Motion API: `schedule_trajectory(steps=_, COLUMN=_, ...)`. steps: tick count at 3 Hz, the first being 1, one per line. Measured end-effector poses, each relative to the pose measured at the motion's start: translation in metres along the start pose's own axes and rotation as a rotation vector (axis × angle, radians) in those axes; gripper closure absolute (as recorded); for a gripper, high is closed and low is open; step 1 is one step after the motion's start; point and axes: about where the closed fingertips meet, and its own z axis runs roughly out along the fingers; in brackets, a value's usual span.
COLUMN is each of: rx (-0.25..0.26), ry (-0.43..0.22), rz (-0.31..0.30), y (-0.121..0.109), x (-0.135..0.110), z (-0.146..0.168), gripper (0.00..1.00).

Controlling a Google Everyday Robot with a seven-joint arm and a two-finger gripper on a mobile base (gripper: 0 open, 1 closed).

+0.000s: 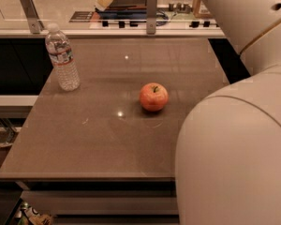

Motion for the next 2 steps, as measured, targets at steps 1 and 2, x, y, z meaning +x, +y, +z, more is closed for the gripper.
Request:
schedule_trajectory(steps=1, rx=0.035, ry=-0.022, rz=0.027, y=-0.018, x=0.01, z=-0.021, gripper=0.0)
schedule_trajectory(steps=2, rx=0.071, ry=-0.067, rz=0.054, y=-0.041, x=0.023, z=-0.044, gripper=0.0)
